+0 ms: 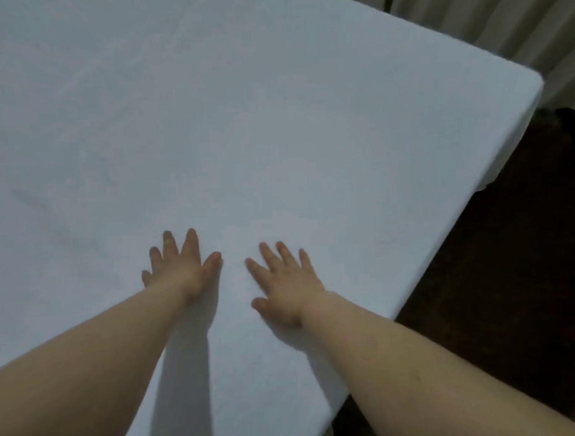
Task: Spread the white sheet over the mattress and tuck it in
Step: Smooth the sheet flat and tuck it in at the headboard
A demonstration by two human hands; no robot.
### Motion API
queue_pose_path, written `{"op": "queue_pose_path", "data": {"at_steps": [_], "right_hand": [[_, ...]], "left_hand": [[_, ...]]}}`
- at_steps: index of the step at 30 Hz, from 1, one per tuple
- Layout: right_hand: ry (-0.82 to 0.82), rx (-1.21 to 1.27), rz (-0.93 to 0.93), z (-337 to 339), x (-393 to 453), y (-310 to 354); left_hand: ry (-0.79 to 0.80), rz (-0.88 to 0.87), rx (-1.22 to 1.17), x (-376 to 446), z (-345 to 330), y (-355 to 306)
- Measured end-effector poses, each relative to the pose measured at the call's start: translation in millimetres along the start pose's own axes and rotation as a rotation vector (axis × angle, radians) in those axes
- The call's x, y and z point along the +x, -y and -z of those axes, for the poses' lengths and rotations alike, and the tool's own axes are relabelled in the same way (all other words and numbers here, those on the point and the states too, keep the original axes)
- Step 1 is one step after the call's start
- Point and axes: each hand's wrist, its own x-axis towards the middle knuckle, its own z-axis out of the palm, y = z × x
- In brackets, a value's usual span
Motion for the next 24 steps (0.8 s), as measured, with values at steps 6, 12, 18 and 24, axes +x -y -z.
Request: {"op": "queue_pose_path", "data": {"at_steps": [6,12,18,24], "right_hand": [[0.059,0.046,-1.002,71,-25,-227],[-0.326,0.079,-0.437,159,108,-178],[-0.179,-0.146,0.134,112,176,-194],[-0.1,0.014,-0.86,187,94,-474]], "left_hand": [[0.191,0.134,0.012,15,10,-26],[-0.186,0.261,-0.243,76,68,-79],[-0.141,0.517,-0.201,148,29,-119],[-0.097,0.094,-0.09,135,13,-307]]}}
